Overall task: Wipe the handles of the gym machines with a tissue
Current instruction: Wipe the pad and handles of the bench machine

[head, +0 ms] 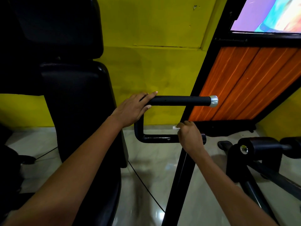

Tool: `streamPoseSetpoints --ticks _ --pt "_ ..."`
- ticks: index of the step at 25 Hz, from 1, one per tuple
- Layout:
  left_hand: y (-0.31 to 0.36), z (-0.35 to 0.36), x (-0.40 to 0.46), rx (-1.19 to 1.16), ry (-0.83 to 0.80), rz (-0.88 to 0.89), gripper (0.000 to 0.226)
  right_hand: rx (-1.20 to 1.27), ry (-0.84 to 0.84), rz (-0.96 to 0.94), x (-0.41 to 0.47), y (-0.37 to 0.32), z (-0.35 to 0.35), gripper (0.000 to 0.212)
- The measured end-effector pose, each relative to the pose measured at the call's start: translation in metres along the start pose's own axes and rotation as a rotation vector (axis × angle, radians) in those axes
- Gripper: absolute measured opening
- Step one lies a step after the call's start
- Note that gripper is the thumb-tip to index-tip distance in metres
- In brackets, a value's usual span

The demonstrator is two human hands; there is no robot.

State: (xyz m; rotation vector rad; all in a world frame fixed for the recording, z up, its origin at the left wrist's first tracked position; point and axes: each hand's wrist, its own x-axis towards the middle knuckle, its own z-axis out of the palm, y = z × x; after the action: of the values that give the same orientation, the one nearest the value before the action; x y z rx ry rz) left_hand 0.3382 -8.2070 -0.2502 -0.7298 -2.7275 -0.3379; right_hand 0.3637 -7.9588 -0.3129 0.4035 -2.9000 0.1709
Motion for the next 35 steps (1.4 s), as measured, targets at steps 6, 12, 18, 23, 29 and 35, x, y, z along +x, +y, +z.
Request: streamPoseSetpoints --ticks 6,12,18,23,29,35 --pt "-0.003 0.003 0.001 -0.009 -0.004 -0.002 0.052 -0.219 -0.275 -0.048 0.011 -0.021 -0.006 0.022" --pt "-0.003 0.005 0.001 -0.006 -0.009 -0.009 0.056 0.082 -0.313 -0.055 0.028 -0.078 0.001 0.024" --pt "-0.005 0.005 0.001 -0.028 -0.020 -0.009 0.054 0.279 -0.272 -0.179 0.028 -0.090 0.011 0.027" --pt "-0.002 0.002 0.000 -0.020 -0.024 -0.021 0.053 0.105 -0.209 -0.308 0.019 -0.023 0.011 0.036" --pt "0.000 0.004 0.000 -0.014 -0.010 -0.056 0.052 -0.177 -0.005 -0.273 -0.005 0.020 -0.002 0.026" --pt "0.004 0.005 -0.001 -0.033 0.003 -0.068 0.051 0.237 0.186 0.029 -0.039 -0.010 0.020 0.019"
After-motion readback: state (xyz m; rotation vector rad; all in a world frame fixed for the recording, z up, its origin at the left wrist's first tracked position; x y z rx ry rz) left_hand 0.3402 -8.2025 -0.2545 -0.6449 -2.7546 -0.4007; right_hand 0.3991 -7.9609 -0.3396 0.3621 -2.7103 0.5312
